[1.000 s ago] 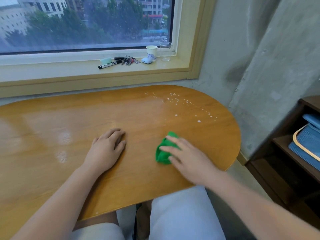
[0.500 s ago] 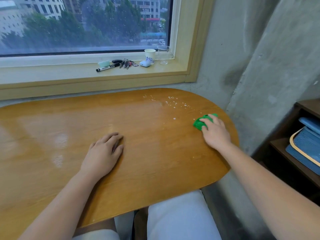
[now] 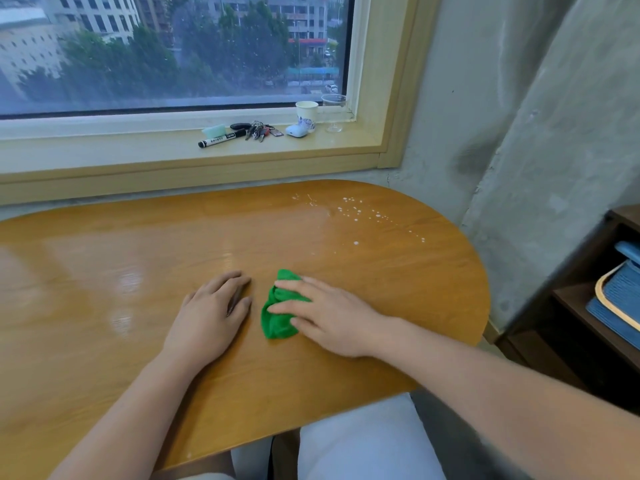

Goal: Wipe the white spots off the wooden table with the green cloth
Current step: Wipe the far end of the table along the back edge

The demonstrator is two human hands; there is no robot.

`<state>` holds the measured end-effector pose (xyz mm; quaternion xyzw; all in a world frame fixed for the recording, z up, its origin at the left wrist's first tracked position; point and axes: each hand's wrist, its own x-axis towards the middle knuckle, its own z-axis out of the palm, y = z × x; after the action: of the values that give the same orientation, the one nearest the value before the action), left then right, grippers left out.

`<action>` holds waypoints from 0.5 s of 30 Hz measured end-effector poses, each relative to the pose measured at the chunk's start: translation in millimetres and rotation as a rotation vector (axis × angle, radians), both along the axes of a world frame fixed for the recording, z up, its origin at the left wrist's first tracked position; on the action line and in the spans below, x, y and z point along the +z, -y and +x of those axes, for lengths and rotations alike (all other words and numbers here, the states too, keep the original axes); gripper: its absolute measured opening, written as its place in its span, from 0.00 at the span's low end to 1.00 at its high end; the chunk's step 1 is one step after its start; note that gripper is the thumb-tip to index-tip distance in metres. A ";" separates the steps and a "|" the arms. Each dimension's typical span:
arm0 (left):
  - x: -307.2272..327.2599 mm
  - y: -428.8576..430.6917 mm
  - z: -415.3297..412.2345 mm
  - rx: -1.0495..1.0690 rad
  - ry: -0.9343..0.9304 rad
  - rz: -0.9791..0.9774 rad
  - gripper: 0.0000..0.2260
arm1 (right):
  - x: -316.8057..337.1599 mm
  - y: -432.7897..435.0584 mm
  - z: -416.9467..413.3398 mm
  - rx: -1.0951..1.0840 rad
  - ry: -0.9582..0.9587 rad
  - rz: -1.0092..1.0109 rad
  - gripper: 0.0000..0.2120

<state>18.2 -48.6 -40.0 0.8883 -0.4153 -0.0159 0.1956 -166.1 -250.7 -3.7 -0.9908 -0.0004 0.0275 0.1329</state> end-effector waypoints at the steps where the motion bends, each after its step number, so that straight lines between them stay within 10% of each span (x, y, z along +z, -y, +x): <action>1: 0.0 -0.1 0.6 0.000 -0.005 0.002 0.22 | 2.7 16.3 -0.6 0.003 -0.015 0.003 0.22; 15: 0.3 -1.5 1.2 0.004 -0.032 -0.009 0.22 | -13.2 286.8 -51.7 -0.862 0.110 0.049 0.19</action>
<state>19.4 -47.1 -39.7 0.8878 -0.4106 -0.0282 0.2062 -217.8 -537.5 -16.9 -0.8968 0.4057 -0.0832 0.1556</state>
